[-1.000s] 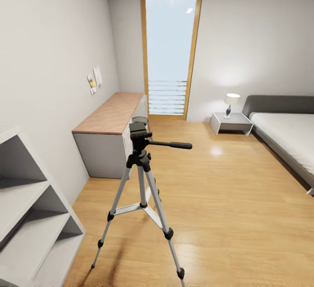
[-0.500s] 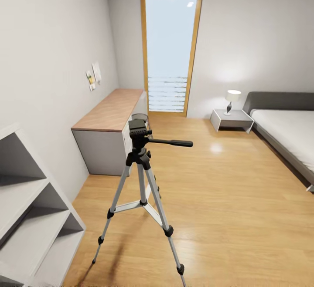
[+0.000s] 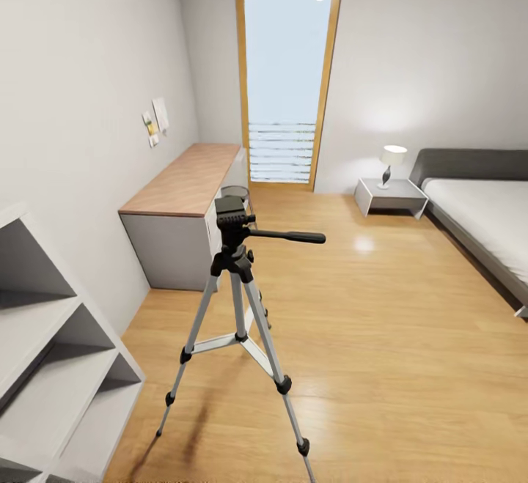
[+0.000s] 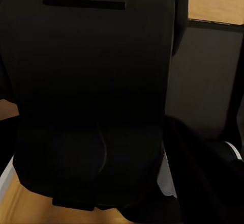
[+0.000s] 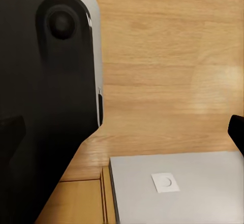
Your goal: Attach the digital camera to the camera tripod in the bedroom.
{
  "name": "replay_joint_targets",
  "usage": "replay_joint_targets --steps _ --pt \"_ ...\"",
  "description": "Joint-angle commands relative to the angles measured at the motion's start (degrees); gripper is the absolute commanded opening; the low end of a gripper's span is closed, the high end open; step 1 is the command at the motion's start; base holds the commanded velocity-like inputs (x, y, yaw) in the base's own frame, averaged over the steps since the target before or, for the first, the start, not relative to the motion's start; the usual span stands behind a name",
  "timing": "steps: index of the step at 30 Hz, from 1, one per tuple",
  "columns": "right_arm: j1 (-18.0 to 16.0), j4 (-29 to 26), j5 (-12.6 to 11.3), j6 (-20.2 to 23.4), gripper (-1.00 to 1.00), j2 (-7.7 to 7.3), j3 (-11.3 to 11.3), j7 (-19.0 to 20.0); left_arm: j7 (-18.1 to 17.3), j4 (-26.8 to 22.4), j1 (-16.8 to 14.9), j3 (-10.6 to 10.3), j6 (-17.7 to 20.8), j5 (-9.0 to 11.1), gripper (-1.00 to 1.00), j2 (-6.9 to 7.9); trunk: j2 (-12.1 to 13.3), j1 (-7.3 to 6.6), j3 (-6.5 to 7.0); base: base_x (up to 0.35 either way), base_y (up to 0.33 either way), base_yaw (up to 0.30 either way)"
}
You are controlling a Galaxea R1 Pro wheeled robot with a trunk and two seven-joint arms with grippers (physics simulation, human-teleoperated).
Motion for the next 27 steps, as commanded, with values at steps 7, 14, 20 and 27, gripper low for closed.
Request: replay_joint_targets --steps 7,14,20,27 --pt "-0.1 0.2 0.0 -0.3 1.00 -0.01 0.0 -0.1 -0.2 0.0 0.0 -0.4 0.2 0.5 -1.00 0.02 -0.1 0.03 -0.74 0.000 0.000 0.000" --pt "-0.1 0.2 0.1 -0.3 1.00 -0.03 0.0 -0.1 -0.2 0.0 0.0 -0.4 0.2 0.5 -1.00 0.02 -0.1 0.03 -1.38 0.000 0.000 0.000" --pt "-0.1 0.2 0.1 -0.4 1.00 0.01 0.0 -0.1 -0.2 0.0 0.0 -0.4 0.2 0.5 -1.00 0.02 -0.1 0.03 -1.87 0.000 0.000 0.000" --pt "-0.1 0.2 0.3 -0.5 1.00 -0.14 -0.1 0.0 -0.2 0.0 0.0 -0.5 0.2 0.5 -1.00 0.02 -0.1 0.03 -2.00 0.000 0.000 0.000"
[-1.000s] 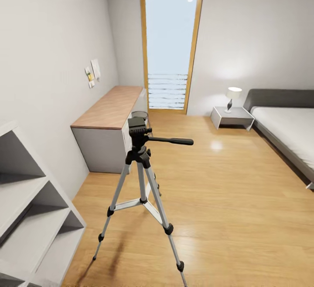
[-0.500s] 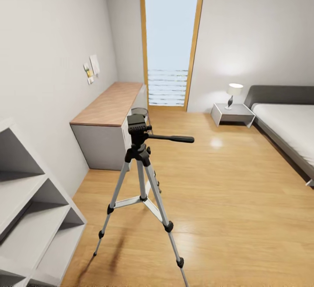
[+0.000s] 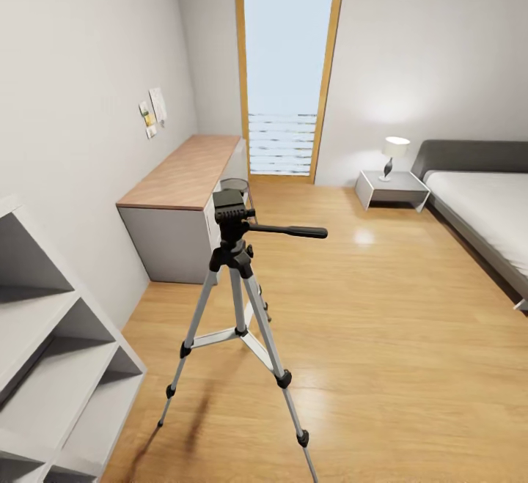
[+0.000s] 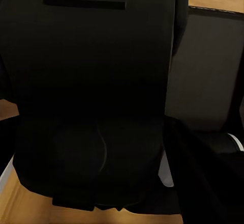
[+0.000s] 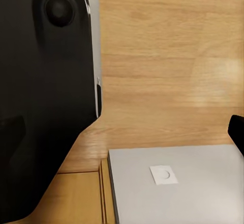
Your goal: Attach the digital camera to the camera tripod in the bedroom.
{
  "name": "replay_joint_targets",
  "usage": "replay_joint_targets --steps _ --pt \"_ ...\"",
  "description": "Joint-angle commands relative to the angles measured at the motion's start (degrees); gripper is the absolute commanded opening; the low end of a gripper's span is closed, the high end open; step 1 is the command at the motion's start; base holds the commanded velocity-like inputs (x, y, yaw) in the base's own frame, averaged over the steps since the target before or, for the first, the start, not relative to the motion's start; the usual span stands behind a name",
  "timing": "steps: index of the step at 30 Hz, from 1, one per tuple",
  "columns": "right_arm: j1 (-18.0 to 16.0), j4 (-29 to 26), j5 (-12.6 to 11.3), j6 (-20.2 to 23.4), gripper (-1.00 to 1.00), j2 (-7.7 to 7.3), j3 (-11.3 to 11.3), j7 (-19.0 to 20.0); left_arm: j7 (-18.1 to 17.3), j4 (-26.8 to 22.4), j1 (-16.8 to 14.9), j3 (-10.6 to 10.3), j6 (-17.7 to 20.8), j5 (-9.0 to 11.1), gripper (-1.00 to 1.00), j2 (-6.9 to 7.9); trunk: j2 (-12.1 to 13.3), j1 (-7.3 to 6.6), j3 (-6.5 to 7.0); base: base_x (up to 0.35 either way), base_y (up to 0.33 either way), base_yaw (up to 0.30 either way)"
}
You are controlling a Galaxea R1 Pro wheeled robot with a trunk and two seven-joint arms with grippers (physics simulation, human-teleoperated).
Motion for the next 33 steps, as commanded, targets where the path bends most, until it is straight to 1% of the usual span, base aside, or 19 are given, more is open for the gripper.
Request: replay_joint_targets --steps 1,13,22,27,28,33 --pt "-0.1 0.2 0.1 -0.4 1.00 0.00 -0.1 -0.1 -0.2 0.0 0.0 -0.4 0.2 0.5 -1.00 0.02 -0.1 0.03 -0.10 0.000 0.000 0.000" --pt "-0.1 0.2 0.0 -0.8 1.00 -0.16 0.0 -0.1 -0.2 0.0 0.0 -0.5 0.2 0.5 -1.00 0.02 -0.1 0.03 -0.12 0.000 0.000 0.000" --pt "-0.1 0.2 -0.8 -0.7 1.00 0.12 -0.4 -0.1 -0.3 0.0 0.0 -0.4 0.2 0.5 -1.00 0.02 -0.1 0.03 -0.12 0.000 0.000 0.000" --pt "-0.1 0.2 -0.9 -0.6 1.00 0.17 -0.4 -0.1 -0.3 0.0 0.0 -0.4 0.2 0.5 -1.00 0.06 -0.1 0.03 -0.12 0.000 0.000 0.000" --pt "-0.1 0.2 -0.2 -0.7 1.00 0.24 -0.2 0.0 -0.2 0.0 0.0 -0.4 0.2 0.6 -1.00 0.33 -0.1 0.03 -0.12 0.000 0.000 0.000" --pt "-0.1 0.2 -0.1 -0.5 1.00 0.26 -0.1 0.4 -0.2 0.0 0.0 -0.4 0.2 0.6 -1.00 0.37 -0.1 0.03 -0.12 0.000 0.000 0.000"
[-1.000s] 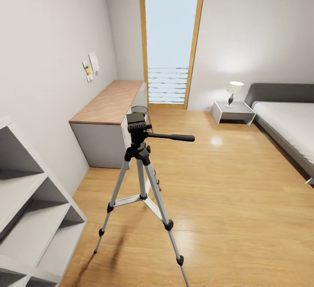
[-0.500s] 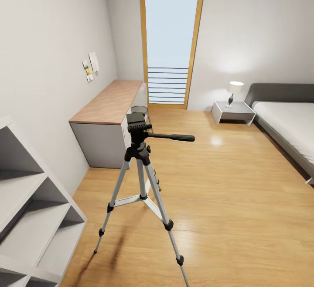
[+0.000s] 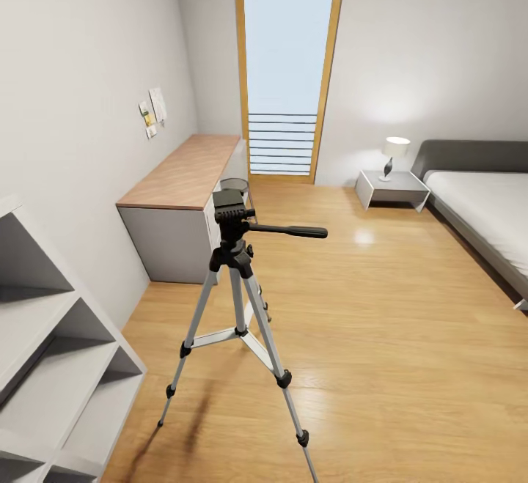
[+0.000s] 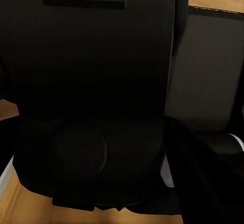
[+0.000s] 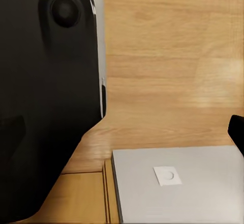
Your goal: Attach the digital camera to the camera tripod in the bedroom.
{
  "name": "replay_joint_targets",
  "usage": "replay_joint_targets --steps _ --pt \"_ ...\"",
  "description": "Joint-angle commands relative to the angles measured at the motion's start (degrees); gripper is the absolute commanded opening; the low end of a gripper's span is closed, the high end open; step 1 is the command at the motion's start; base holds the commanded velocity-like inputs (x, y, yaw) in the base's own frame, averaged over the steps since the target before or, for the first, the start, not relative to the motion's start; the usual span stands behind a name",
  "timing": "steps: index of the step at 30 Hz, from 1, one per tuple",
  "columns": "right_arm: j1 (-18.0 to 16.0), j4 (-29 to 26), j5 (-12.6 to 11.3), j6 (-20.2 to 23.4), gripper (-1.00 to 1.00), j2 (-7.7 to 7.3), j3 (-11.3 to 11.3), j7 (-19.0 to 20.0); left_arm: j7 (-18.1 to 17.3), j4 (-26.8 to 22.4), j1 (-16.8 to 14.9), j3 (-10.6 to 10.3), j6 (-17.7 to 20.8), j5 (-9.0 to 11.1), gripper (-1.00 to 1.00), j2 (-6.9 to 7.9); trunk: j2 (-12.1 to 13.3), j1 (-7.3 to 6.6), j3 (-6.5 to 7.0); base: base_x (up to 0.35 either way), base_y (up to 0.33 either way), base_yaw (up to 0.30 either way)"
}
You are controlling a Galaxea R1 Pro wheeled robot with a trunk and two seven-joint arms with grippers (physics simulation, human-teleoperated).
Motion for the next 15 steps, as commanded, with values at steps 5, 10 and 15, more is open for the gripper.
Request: replay_joint_targets --steps 5,10,15 --pt "-0.1 0.2 0.1 -0.3 1.00 -0.05 0.0 -0.1 -0.2 0.0 0.0 -0.4 0.2 0.5 -1.00 0.02 -0.1 0.03 -0.10 0.000 0.000 0.063" --pt "-0.1 0.2 0.2 -0.3 1.00 -0.06 0.1 0.0 -0.2 0.0 0.0 -0.4 0.2 0.5 -1.00 0.02 -0.1 0.03 -0.10 0.000 0.000 0.216" --pt "-0.1 0.2 0.3 -0.4 1.00 -0.09 0.1 0.0 -0.3 0.0 0.0 -0.4 0.2 0.5 -1.00 0.02 -0.1 0.03 -0.10 0.000 0.000 0.240"
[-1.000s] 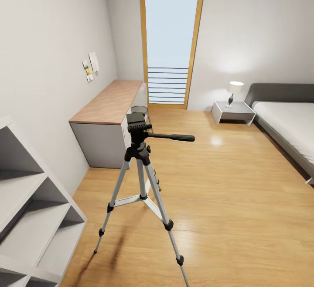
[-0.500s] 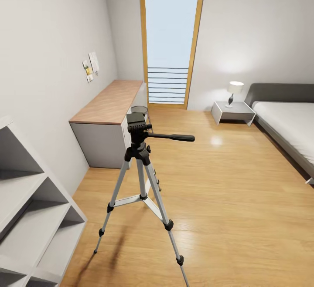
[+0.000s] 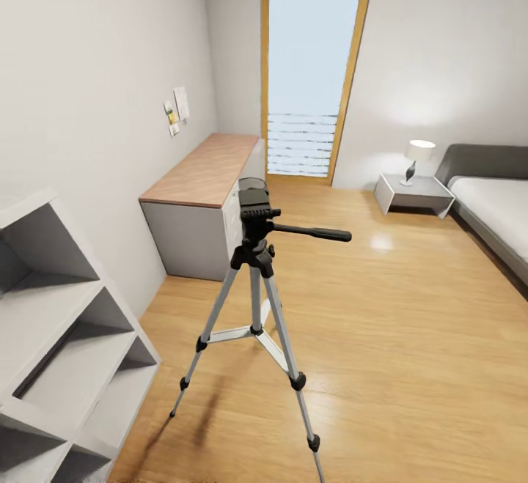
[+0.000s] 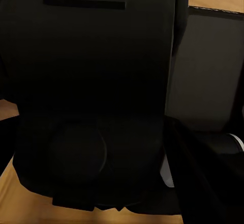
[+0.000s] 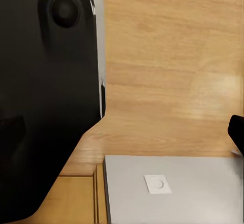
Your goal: Attach the digital camera to the camera tripod in the bedroom.
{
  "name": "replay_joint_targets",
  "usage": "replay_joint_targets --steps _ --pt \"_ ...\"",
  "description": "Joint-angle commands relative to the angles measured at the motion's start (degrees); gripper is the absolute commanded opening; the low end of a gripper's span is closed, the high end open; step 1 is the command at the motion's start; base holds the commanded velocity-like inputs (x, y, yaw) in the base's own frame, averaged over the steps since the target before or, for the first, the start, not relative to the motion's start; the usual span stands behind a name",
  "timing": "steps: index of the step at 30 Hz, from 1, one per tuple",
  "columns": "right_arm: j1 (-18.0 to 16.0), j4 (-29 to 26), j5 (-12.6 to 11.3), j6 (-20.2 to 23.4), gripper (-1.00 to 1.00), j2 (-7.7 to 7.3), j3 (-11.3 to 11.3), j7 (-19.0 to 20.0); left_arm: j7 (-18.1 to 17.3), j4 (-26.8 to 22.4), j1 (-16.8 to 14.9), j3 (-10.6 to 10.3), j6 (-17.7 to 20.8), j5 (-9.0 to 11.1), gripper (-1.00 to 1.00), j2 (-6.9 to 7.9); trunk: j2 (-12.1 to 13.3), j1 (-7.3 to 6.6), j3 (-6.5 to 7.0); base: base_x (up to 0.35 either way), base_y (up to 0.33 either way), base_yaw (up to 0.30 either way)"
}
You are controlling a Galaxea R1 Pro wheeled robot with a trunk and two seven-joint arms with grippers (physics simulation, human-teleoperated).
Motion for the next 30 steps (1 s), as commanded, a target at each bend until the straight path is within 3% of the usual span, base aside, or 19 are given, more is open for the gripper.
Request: replay_joint_targets --steps 1,30 --pt "-0.1 0.2 0.1 -0.4 1.00 -0.03 -0.1 -0.1 -0.2 0.0 0.0 -0.4 0.3 0.5 -1.00 0.02 -0.1 0.03 -0.10 0.000 0.000 0.111" --pt "-0.1 0.2 -0.9 -0.4 1.00 -0.07 -0.6 -0.7 -0.2 0.0 0.0 -0.4 0.3 0.5 -1.00 0.02 -0.1 0.03 -0.10 0.000 0.000 0.012"
